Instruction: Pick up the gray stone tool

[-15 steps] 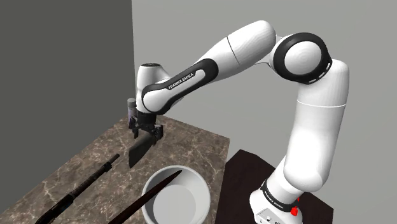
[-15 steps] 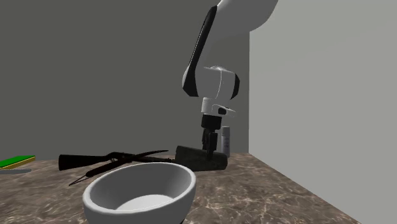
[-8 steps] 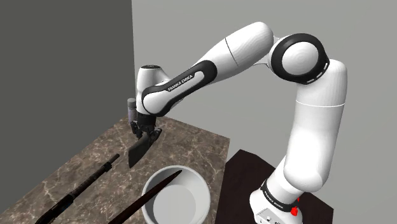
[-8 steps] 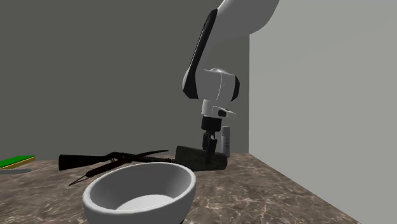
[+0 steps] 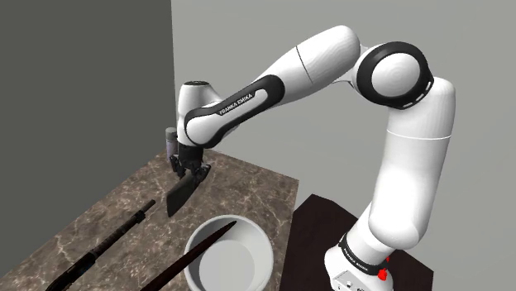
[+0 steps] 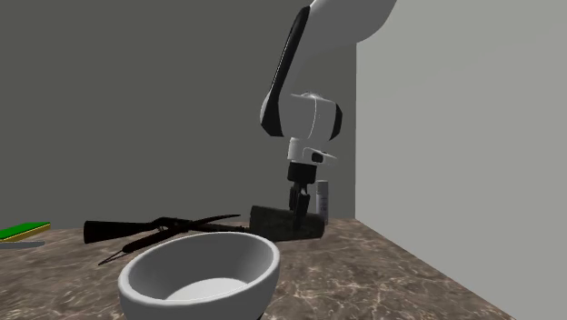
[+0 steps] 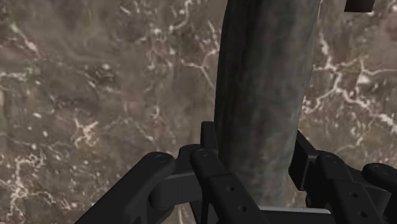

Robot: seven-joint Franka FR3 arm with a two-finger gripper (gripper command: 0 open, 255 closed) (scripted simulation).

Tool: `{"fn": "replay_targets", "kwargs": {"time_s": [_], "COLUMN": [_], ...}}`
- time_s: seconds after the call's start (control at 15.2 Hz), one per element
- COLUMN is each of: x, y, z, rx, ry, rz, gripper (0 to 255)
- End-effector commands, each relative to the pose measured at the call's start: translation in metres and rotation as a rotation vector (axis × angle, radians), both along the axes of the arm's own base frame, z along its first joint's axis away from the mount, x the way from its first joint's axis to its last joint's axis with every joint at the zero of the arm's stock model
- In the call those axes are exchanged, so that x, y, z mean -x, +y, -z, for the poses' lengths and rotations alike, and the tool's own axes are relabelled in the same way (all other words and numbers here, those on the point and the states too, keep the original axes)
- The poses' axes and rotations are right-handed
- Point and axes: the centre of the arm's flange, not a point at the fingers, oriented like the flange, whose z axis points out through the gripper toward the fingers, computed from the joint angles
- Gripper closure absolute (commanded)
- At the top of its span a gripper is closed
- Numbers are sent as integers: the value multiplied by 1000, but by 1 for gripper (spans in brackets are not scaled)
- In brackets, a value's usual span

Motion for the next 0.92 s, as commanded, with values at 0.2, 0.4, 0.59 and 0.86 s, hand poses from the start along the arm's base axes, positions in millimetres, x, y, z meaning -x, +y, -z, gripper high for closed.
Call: {"fn": "replay_targets", "kwargs": {"time_s": [0.2, 0.4, 0.59, 0.86], "x": [-1, -1, -1, -1], "y": [0, 0, 0, 0], "z": [-26, -42, -58, -69], "rx": [0, 0, 0, 0], "ry": [0, 0, 0, 0], "rz": [0, 0, 0, 0], "gripper": [255, 255, 255, 255]}}
